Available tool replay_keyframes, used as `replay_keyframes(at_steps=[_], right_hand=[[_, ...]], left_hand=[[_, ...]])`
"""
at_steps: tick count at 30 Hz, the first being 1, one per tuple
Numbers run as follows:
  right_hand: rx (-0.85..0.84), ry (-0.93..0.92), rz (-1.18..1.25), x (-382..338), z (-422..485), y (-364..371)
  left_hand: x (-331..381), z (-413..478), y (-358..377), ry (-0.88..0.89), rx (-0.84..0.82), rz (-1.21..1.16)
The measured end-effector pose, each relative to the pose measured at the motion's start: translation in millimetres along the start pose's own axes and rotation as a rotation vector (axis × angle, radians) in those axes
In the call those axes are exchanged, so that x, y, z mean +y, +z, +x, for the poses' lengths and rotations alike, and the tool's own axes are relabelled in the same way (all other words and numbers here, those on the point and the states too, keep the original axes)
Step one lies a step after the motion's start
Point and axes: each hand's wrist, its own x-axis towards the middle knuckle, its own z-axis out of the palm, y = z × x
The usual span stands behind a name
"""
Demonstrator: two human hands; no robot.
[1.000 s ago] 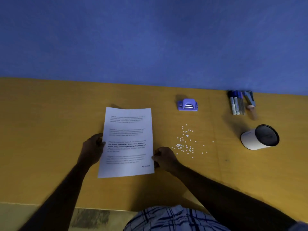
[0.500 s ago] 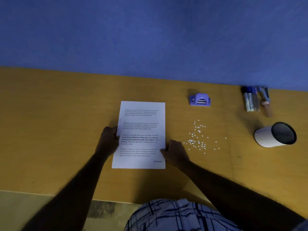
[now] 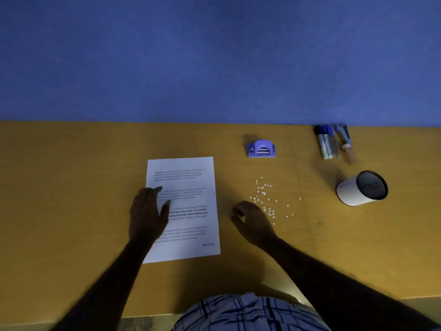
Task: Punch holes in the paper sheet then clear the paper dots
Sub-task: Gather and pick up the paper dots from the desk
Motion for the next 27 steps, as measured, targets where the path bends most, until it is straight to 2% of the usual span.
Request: replay_keyframes(at_steps=[5, 13, 21, 23, 27], right_hand=[[0.154, 0.032, -0.035, 40, 1, -30], [0.238, 0.210, -0.058, 122, -5, -66], [0.132, 0.294, -0.269, 143, -8, -36], [0.126, 0.253, -0.283, 134, -9, -26], [0.063, 0.017, -0.310, 121, -20, -11]], left_hand=[[53, 2, 32, 0.191, -0.116, 0.034], [122, -7, 81, 0.433, -0.337, 0.163], [144, -19, 111, 0.434, -0.468, 0.366], [147, -20, 113, 0.429, -0.457, 0.347], [148, -21, 117, 0.432, -0.444, 0.352]])
